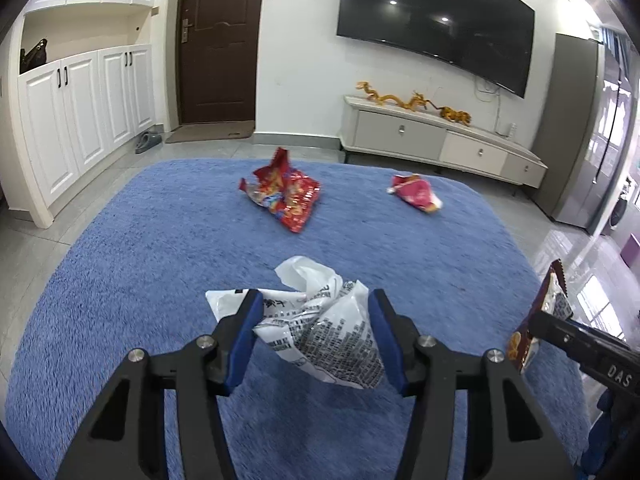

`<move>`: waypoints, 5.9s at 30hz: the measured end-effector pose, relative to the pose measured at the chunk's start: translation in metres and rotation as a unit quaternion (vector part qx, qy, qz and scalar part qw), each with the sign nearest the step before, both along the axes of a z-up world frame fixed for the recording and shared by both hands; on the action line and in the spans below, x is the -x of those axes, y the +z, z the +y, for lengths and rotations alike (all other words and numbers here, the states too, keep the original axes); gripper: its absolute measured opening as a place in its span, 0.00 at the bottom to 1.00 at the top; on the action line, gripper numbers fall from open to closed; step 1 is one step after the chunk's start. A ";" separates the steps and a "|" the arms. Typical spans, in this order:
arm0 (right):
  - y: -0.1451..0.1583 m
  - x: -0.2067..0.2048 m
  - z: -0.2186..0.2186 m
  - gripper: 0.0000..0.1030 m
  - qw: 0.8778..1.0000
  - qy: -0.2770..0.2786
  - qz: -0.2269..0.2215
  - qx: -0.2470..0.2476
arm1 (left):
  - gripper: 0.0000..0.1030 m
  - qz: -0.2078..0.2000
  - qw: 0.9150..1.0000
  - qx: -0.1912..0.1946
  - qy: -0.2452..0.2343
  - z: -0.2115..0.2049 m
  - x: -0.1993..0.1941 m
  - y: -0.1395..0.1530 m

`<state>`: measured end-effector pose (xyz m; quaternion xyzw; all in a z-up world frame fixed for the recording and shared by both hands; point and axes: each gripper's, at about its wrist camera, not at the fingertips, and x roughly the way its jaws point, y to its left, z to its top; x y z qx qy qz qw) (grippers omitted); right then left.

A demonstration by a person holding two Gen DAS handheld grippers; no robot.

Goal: Collect trash
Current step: 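Carry both wrappers over the bin and open both tools to drop them, then return both open tools to the last two wrappers on the rug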

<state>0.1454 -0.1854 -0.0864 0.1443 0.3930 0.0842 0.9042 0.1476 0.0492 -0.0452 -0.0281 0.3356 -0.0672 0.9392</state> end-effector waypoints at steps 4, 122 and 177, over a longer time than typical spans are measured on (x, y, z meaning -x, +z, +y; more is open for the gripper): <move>0.005 0.016 -0.015 0.35 1.000 -0.014 -0.010 0.001 | 0.50 -0.007 1.000 0.000 -0.012 -0.008 0.014 0.007; -0.090 0.151 -0.261 0.53 0.965 -0.249 0.080 -0.008 | 0.64 0.021 0.963 -0.067 -0.261 -0.316 0.076 -0.004; 0.006 0.080 -0.007 0.60 0.990 -0.005 0.019 0.138 | 0.73 0.009 0.999 0.027 0.032 0.010 0.045 0.004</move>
